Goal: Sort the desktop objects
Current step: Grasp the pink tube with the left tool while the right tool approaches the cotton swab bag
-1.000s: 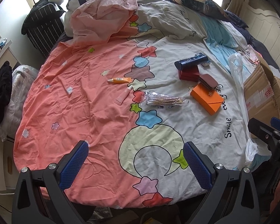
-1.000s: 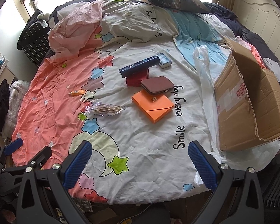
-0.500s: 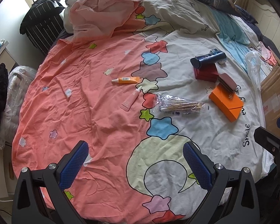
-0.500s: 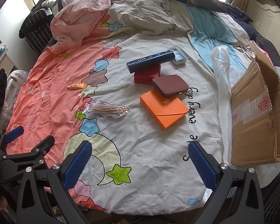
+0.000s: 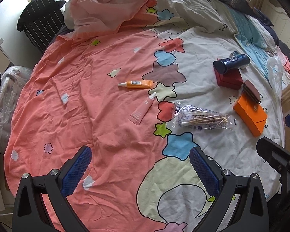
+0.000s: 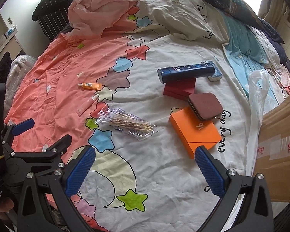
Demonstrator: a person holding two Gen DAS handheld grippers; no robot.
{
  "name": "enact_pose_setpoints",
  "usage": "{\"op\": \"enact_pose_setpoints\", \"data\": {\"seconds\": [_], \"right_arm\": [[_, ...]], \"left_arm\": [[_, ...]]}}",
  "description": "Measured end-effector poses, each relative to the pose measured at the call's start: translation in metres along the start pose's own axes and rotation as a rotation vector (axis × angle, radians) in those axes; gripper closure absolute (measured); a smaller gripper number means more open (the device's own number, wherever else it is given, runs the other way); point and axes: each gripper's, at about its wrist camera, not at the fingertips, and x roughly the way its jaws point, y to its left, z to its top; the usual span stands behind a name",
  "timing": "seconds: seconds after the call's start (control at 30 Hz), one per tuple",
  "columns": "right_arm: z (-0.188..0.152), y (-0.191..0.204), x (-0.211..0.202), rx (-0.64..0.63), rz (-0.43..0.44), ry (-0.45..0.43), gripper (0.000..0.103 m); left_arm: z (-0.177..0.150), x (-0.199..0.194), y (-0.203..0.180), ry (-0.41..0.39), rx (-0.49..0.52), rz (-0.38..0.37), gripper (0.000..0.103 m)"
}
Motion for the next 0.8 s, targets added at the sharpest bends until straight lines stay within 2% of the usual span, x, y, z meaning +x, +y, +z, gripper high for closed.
{"op": "enact_pose_setpoints", "data": {"seconds": [0.53,0.8], "right_arm": [[0.023,0.026,0.050,-0.118,0.022,0.033,0.000],[0.033,0.027,0.081,-0.209,0.096,0.083,0.001]], "left_arm": [[0.017,0.055,0.019,0.042,-0.008,-0.003,0.000],[0.026,0.088,0.012,0.060,0.047,0.009,0.000]]}}
